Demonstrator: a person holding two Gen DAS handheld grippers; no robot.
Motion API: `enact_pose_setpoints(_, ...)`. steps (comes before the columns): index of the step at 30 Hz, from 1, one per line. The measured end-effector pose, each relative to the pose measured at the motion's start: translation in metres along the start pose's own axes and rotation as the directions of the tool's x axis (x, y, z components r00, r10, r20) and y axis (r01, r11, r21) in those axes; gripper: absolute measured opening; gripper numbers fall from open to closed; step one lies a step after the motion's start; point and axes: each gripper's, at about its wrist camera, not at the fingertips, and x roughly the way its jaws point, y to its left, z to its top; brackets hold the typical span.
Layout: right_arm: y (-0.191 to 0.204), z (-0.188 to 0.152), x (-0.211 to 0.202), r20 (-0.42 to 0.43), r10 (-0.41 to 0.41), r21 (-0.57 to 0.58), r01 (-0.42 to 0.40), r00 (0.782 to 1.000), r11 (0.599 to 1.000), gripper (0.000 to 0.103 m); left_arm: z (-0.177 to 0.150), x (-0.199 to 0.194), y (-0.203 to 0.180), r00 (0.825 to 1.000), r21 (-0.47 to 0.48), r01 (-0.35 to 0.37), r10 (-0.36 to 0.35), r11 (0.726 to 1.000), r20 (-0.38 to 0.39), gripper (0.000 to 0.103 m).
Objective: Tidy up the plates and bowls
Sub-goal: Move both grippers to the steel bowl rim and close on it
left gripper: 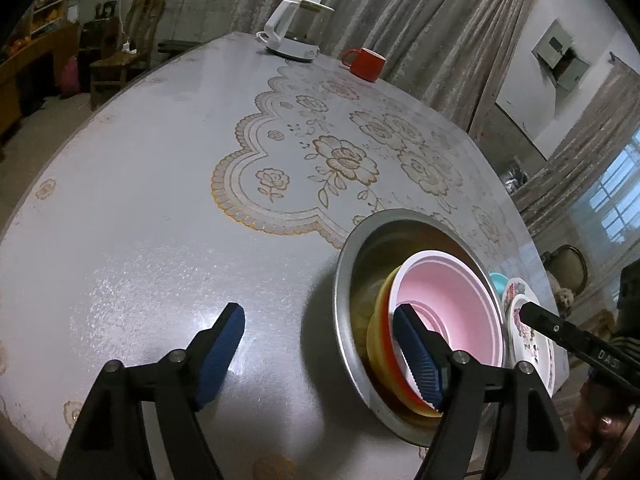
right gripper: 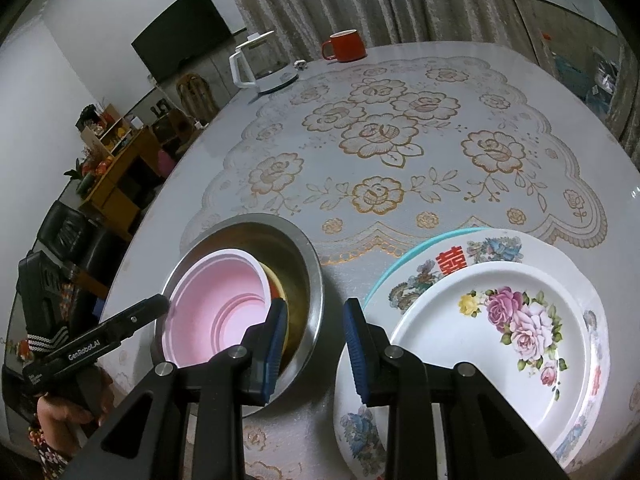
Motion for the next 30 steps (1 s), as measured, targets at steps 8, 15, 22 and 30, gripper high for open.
enact_pose_setpoints(8, -0.004, 0.004, 0.004, -0.007, -0.014, 0.006, 0.014, 1.0, 1.0, 0.029, 0.003, 0.001, 0.003, 1.0, 0.001, 0.009, -0.009, 1.0, -0.004, 0.077)
enact_pose_setpoints(15, -0.008, 0.011, 0.008, -0.022, -0.012, 0.004, 0.012, 1.0, 1.0, 0.029, 0.003, 0.001, 0.005, 0.999, 0.001, 0.032, -0.032, 0.999, -0.014, 0.077)
enact_pose_setpoints(22, -0.017, 0.022, 0.017, -0.065, 0.007, 0.007, -0.007, 0.998, 1.0, 0.029, 0.0, 0.003, 0.007, 0.997, 0.009, 0.074, -0.074, 0.997, -0.039, 0.078)
enact_pose_setpoints(30, -0.014, 0.027, 0.029, -0.107, 0.06, -0.008, -0.061, 0.992, 0.998, 0.029, 0.001, 0.001, 0.014, 0.996, -0.011, 0.089, -0.089, 0.996, -0.032, 0.079)
